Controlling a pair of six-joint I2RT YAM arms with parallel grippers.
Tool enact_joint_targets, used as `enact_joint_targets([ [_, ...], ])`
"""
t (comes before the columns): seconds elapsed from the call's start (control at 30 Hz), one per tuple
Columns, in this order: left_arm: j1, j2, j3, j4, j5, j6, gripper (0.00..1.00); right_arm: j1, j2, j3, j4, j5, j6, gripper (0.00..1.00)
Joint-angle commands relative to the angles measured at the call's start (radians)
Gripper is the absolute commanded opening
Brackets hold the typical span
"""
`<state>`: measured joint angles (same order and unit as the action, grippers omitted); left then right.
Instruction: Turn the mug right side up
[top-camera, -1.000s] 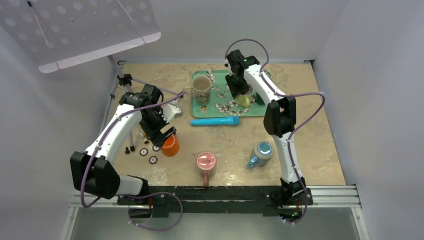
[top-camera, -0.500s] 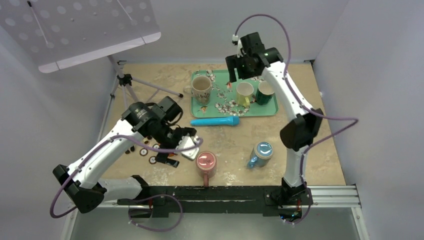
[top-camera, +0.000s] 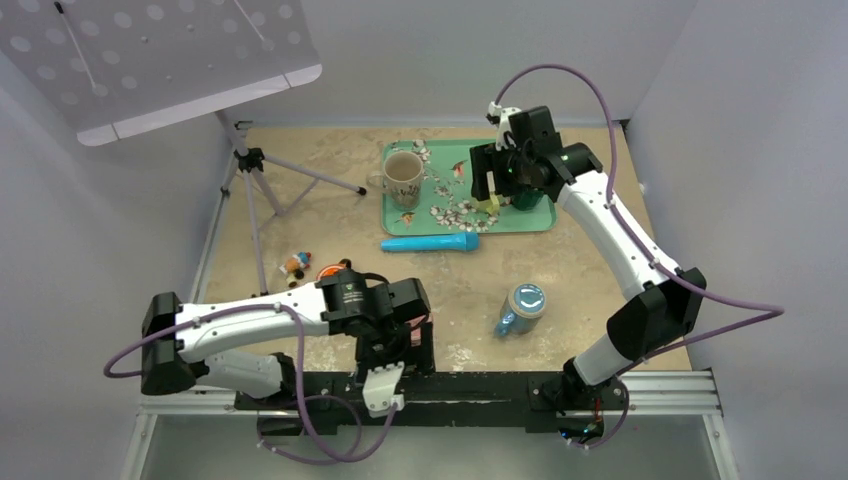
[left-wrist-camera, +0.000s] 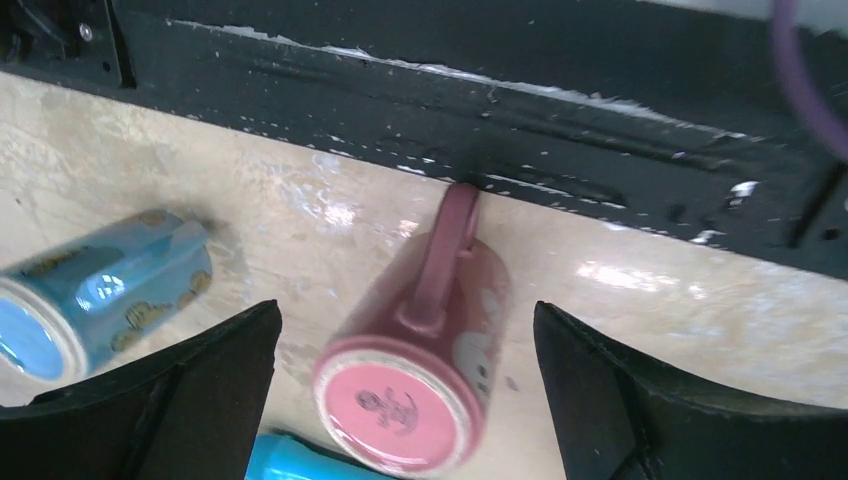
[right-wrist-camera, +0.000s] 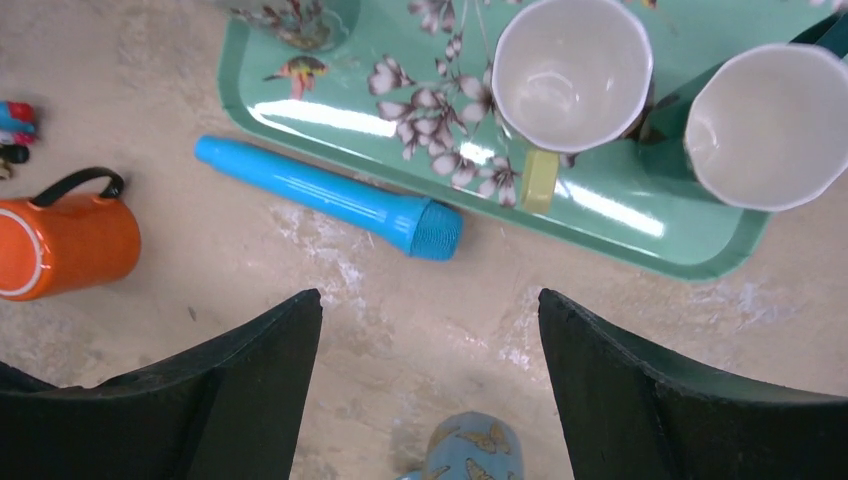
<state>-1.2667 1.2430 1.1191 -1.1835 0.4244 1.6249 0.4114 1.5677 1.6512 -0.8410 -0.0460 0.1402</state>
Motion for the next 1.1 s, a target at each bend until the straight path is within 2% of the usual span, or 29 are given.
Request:
enact_joint_targets([
  [0.0, -0.044, 0.083, -0.052, 0.208, -0.042, 0.163, 1.0, -0.003, -0.06, -0.083, 0.092, -0.034, 0.032, 0.83],
  [0.1, -0.064, 0.136, -0.086, 0.203, -0.073, 0.22, 0.99, -0.002, -0.078, -0.13, 0.099, -0.041, 0.034, 0.83],
  [0.23, -0.072, 0.224, -0.024, 0.097, -0.105, 0.179, 0.93, -0.002, -0.107, -0.184, 0.121, -0.041, 0.035, 0.82],
  [0.3, -0.071, 0.263, -0.015, 0.074, -0.188, 0.168, 0.86, -0.002, -0.118, -0.195, 0.129, -0.041, 0.03, 0.82],
  [0.4, -0.061, 0.312, -0.056, 0.214, -0.339, 0.123, 0.69, -0.002, -0.125, -0.196, 0.131, -0.035, 0.019, 0.83],
  [0.47, -0.059, 0.33, -0.066, 0.26, -0.384, 0.1, 0.67, -0.003, -0.125, -0.193, 0.125, -0.033, 0.014, 0.82],
  [0.53, -0.059, 0.32, -0.073, 0.244, -0.369, 0.091, 0.63, -0.003, -0.124, -0.19, 0.122, -0.036, 0.009, 0.82],
  [0.7, -0.056, 0.302, -0.116, 0.281, -0.383, 0.084, 0.27, -0.004, -0.123, -0.184, 0.131, -0.05, 0.0, 0.82],
  [0.77, -0.056, 0.299, -0.127, 0.306, -0.386, 0.079, 0.01, -0.004, -0.12, -0.183, 0.131, -0.053, 0.0, 0.82],
  [0.83, -0.047, 0.295, -0.126, 0.371, -0.403, 0.037, 0.0, -0.003, -0.116, -0.18, 0.119, -0.055, 0.002, 0.82],
  [0.9, -0.017, 0.29, -0.067, 0.429, -0.402, -0.074, 0.0, -0.007, -0.122, -0.167, 0.094, -0.058, 0.011, 0.82],
  [1.0, 0.081, 0.315, 0.194, 0.299, -0.3, -0.317, 0.0, -0.03, -0.162, -0.144, 0.086, -0.083, 0.041, 0.83],
  [1.07, 0.156, 0.335, 0.369, 0.192, -0.201, -0.472, 0.0, -0.074, -0.213, -0.155, 0.101, -0.158, 0.073, 0.84],
])
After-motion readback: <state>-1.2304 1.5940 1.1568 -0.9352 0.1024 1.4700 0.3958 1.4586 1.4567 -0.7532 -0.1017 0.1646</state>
